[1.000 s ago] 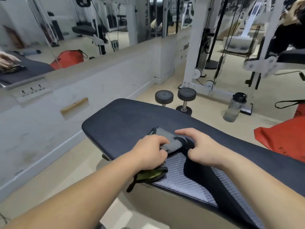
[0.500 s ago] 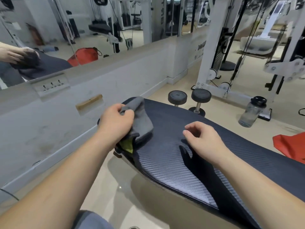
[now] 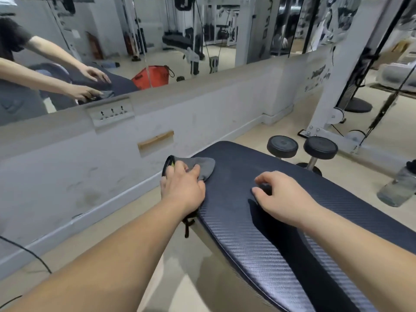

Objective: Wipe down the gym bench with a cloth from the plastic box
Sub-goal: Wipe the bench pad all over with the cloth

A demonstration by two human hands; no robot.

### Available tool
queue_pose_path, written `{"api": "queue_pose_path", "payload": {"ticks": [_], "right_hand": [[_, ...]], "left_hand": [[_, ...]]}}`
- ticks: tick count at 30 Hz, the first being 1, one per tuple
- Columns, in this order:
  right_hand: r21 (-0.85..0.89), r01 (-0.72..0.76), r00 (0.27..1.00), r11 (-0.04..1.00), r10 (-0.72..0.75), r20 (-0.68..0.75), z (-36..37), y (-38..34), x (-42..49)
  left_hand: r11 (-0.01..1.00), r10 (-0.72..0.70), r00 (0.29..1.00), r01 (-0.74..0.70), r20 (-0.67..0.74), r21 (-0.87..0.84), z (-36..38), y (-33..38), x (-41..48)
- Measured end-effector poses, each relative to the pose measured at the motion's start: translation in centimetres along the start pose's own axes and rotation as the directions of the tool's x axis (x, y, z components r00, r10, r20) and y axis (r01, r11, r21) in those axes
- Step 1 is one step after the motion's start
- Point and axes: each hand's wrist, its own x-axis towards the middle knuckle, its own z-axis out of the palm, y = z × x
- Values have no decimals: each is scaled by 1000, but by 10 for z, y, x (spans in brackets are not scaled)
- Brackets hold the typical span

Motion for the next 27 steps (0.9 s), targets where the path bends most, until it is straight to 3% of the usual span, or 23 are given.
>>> {"api": "queue_pose_path", "payload": {"ticks": [3,8,14,19,27], "right_hand": [[-33,0,1000,999,-1,-4,7,5,27],[-214,-15,999,977,7,-40,3,18,66],[-424,-295,955,856,264,-131,-26,68,78],[-383,-350,937,855,315,-154,-22,74,82],[-303,-383,923,873,377,-80,-40,89,78]], "left_hand": [[989,22,1000,-19,-19,150,7,-6,34],[993,5,995,-18,104,119,12,-10,87],[998,-52,973,40,225,58,21,4,148],[999,-2,984,-5,176,42,37,58,176],[959,171,944,-226,283,173,43,135,189]]}}
